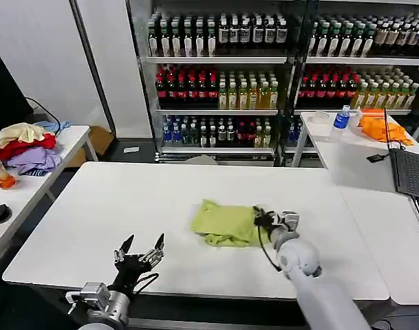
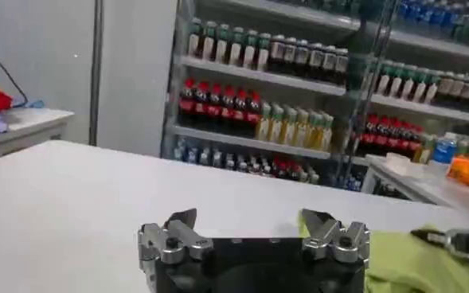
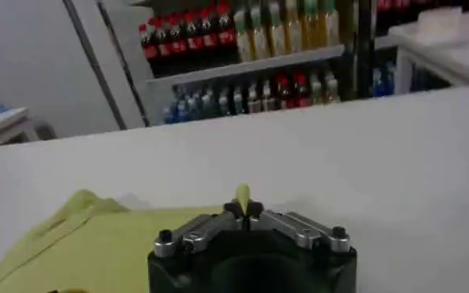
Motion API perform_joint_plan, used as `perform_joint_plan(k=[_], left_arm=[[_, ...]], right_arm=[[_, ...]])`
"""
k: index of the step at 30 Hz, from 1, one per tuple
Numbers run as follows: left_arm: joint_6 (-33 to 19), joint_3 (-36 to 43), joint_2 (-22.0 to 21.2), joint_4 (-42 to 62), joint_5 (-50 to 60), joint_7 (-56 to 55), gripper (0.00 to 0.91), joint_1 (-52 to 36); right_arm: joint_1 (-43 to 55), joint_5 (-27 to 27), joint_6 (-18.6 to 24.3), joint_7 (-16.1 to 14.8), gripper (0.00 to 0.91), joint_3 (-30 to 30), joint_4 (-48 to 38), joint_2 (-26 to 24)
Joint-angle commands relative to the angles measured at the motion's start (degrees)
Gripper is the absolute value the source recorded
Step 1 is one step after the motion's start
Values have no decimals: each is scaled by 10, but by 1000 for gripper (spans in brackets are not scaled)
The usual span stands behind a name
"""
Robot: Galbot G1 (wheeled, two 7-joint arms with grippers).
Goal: Fold and organize the clothes.
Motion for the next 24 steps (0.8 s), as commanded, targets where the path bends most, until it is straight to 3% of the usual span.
perform_joint_plan(k=[1,2,5,9,19,24], left_arm=[[0,6,-4,-1,5,2,907,2],[0,6,-5,-2,5,2,907,3],[-1,6,-6,-6,6,4,907,7],[-2,3,-7,-16,7,7,907,17],[-3,10,-10,-26,7,7,907,17],[-2,21,-12,-23,7,8,907,5]], right_arm=[[55,-155,75,-148,715,12,-78,-55],[54,-158,80,-155,907,11,-77,-54],[24,-190,101,-170,907,14,-47,-55],[-49,-219,148,-144,907,41,17,-52],[-240,-202,171,-69,907,179,197,-44],[-325,-212,179,-73,907,219,261,-35]])
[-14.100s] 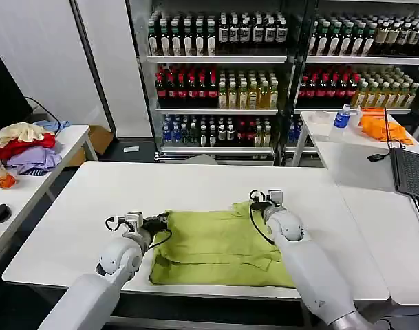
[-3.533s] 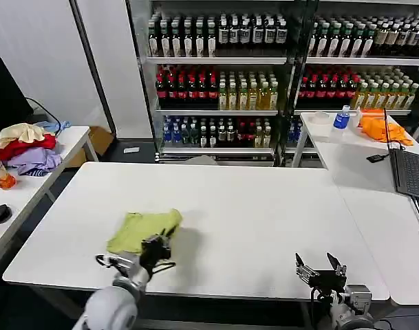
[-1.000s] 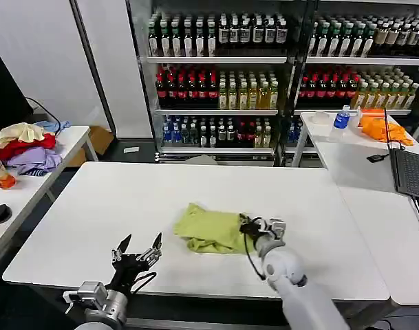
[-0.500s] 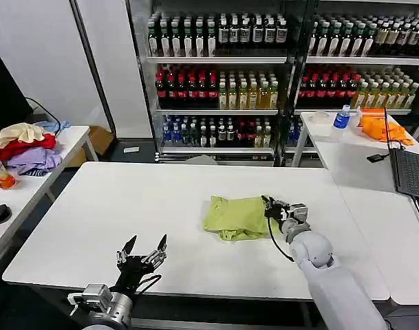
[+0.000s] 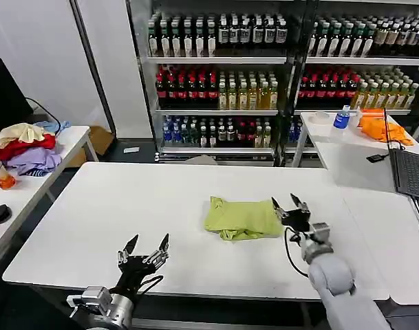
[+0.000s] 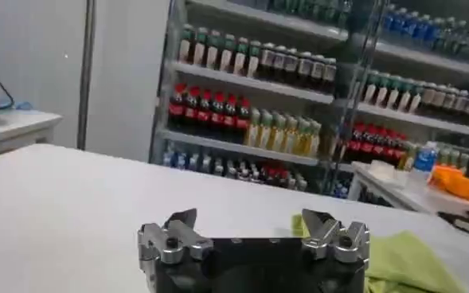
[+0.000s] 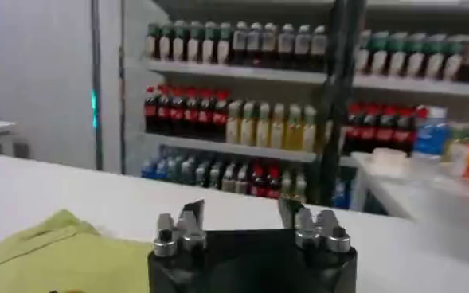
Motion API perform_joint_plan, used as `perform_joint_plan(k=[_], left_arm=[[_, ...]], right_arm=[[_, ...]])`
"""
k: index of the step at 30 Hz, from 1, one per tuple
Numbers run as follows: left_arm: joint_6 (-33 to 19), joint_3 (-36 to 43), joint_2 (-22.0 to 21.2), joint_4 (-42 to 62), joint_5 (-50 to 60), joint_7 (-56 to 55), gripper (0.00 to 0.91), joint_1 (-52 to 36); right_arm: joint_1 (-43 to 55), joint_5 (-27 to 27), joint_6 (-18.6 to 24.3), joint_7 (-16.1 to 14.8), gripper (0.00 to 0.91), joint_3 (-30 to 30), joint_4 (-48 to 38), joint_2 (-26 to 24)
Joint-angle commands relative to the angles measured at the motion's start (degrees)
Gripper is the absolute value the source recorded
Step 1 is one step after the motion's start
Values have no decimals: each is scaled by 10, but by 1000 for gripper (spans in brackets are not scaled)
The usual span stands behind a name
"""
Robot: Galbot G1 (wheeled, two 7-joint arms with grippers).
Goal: Fold and organize the clothes.
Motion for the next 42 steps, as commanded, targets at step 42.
perform_joint_plan(k=[42], left_arm=[[-9,23,4,3,20,18,907,-22]], right_arm=[[-328,-83,57,35,907,145,276,40]])
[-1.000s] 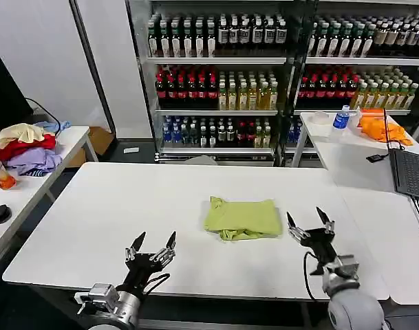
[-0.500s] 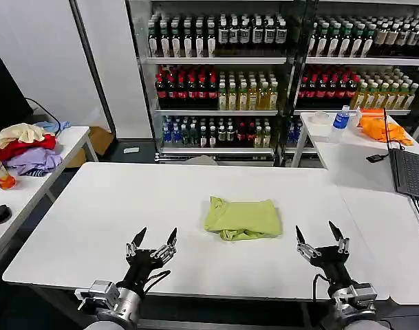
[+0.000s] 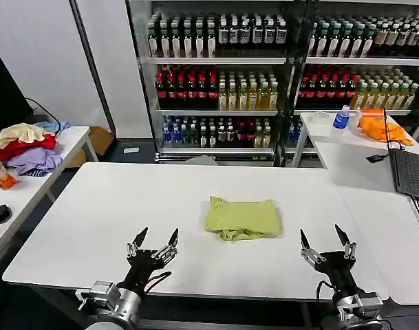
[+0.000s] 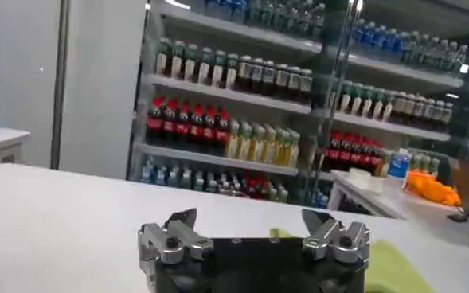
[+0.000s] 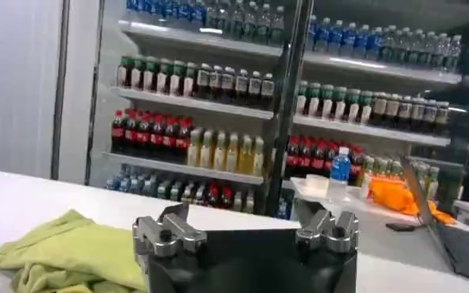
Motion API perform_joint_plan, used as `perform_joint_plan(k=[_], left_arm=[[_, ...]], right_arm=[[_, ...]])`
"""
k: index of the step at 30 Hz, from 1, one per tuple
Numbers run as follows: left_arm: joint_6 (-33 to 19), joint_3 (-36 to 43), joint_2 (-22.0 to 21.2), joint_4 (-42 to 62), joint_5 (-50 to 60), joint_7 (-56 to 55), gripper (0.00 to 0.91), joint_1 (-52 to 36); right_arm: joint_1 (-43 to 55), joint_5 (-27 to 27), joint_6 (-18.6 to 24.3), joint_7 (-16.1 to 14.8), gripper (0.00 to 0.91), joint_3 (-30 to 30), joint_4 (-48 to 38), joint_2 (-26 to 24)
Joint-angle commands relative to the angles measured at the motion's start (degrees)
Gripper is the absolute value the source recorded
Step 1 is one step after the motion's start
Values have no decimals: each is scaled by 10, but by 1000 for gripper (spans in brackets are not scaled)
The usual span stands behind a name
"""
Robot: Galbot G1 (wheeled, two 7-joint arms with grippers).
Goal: Fold and organize the clothes.
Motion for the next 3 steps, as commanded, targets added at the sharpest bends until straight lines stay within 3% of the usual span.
perform_joint_plan(k=[1,3], left_arm=[[0,0,1,-1,2,1,907,2],[0,-1,2,-2,4,2,907,3]], right_arm=[[-9,-8,12,-1,907,1,9,1],[-7,3,13,3,907,-1,10,3]])
